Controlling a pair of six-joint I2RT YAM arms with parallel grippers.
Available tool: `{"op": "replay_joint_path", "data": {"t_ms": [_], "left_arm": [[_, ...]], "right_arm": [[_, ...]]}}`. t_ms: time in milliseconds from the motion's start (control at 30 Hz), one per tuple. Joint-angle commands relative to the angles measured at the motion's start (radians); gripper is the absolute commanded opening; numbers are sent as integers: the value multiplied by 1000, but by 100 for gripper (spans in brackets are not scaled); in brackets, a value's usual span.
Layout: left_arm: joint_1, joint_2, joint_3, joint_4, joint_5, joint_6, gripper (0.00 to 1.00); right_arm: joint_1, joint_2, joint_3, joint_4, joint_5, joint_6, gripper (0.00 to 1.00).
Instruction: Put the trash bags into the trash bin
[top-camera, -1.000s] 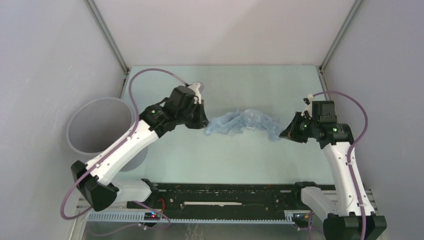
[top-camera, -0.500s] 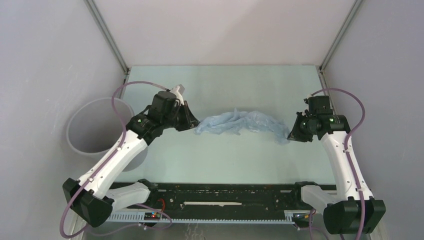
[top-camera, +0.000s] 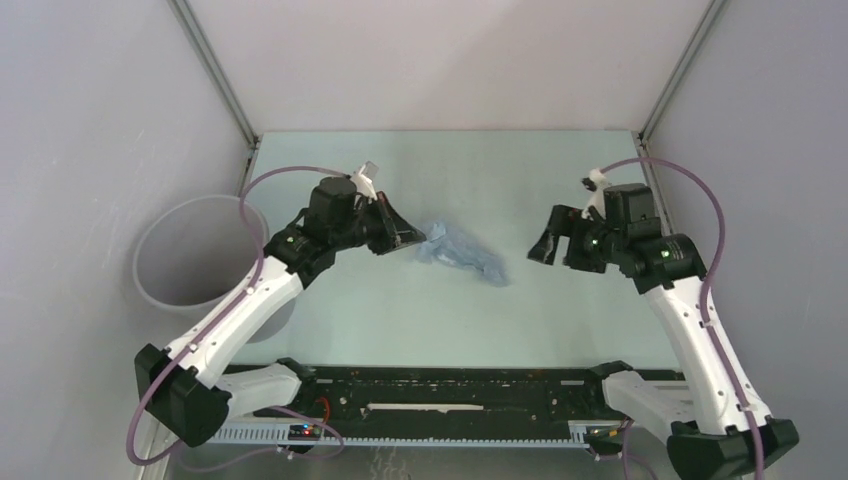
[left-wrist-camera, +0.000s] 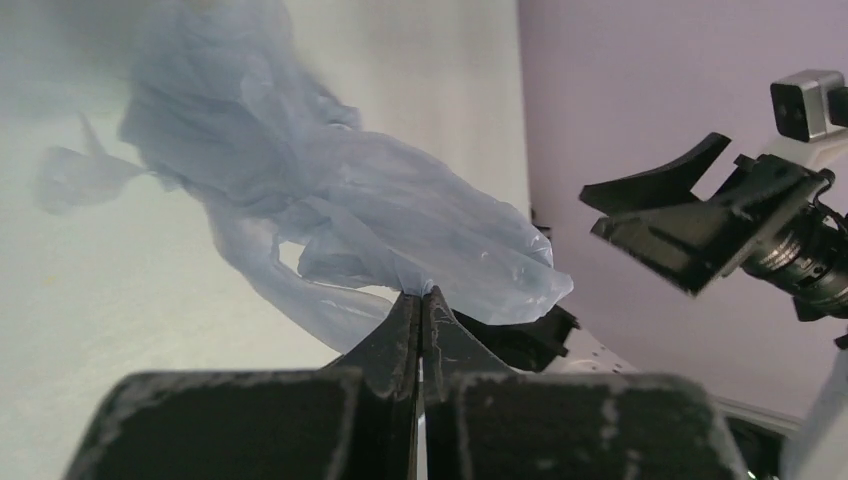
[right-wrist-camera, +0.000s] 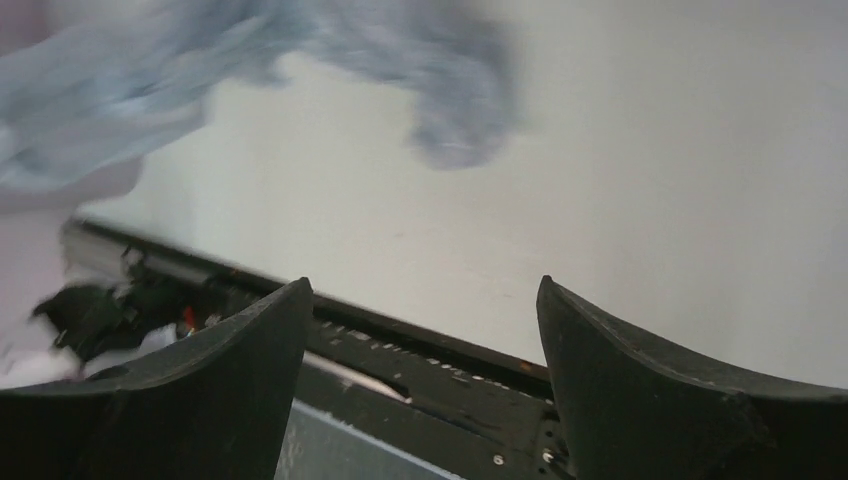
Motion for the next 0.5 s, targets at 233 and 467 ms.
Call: {"op": "replay_joint_path", "data": {"t_ms": [233, 467], "left_arm": [[-101, 68, 26, 188, 80, -128, 0], [-121, 72, 24, 219, 70, -144, 0]], "right_arm": [[364, 125, 68, 448, -280, 393, 91], [370, 147, 59, 349, -106, 473, 91]]}}
